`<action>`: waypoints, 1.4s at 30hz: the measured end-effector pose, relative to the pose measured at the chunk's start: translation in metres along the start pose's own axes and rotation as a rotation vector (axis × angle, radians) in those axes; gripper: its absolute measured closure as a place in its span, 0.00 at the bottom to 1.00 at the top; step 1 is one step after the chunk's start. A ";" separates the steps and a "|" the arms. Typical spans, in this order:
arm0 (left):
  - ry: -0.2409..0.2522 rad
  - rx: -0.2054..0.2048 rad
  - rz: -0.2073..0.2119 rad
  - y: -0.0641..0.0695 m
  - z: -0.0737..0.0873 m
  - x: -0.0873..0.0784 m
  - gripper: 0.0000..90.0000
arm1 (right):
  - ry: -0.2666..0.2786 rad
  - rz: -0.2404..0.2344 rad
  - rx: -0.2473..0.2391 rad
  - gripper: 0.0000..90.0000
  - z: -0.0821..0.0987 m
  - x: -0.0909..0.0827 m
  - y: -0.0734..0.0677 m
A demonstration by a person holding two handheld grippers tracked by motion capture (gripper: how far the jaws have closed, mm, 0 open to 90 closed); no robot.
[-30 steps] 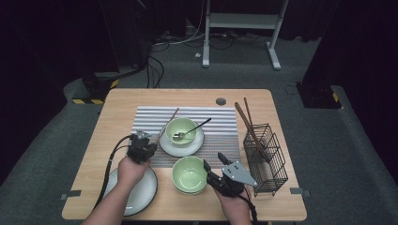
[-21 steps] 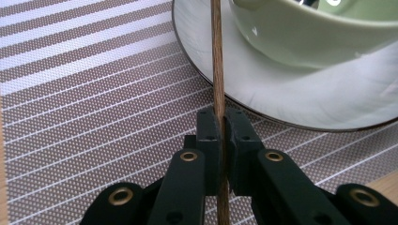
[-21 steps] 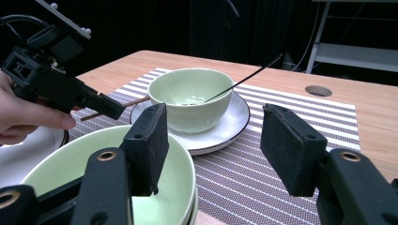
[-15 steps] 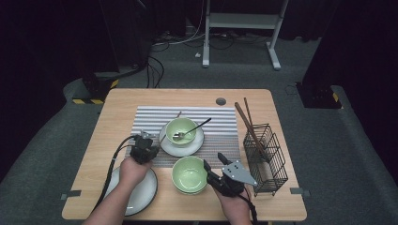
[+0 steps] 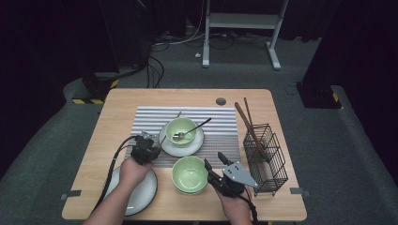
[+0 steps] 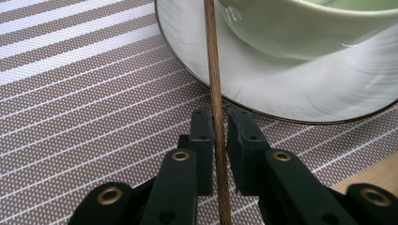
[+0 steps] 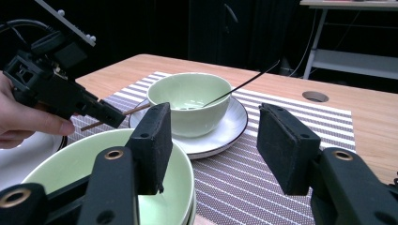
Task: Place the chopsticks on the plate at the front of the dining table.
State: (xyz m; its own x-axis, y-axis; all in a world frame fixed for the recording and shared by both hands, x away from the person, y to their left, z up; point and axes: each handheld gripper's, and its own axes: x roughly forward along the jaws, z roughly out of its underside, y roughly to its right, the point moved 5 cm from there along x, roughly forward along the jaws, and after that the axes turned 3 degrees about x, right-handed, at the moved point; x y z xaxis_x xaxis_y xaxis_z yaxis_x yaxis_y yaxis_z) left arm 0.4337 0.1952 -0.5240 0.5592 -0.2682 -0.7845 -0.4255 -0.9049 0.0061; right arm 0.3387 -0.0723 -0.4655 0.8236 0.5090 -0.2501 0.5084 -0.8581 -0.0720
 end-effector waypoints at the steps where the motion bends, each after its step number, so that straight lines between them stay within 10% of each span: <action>1: -0.001 0.003 0.000 0.000 0.000 0.000 0.88 | 0.006 -0.006 0.003 0.51 0.000 0.000 0.000; 16: 0.036 -0.002 0.019 0.001 -0.002 -0.005 0.66 | -0.017 -0.040 0.001 0.52 0.002 0.003 -0.002; 42: 0.281 0.073 -0.031 0.013 0.032 -0.061 0.50 | -0.013 -0.031 -0.048 0.59 -0.008 -0.006 -0.010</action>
State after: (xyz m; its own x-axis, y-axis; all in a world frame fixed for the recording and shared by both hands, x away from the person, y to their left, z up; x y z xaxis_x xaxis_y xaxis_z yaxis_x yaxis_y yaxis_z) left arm 0.3710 0.2106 -0.4962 0.7436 -0.3312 -0.5808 -0.4497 -0.8906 -0.0678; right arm 0.3310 -0.0666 -0.4556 0.8042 0.5340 -0.2609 0.5452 -0.8376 -0.0337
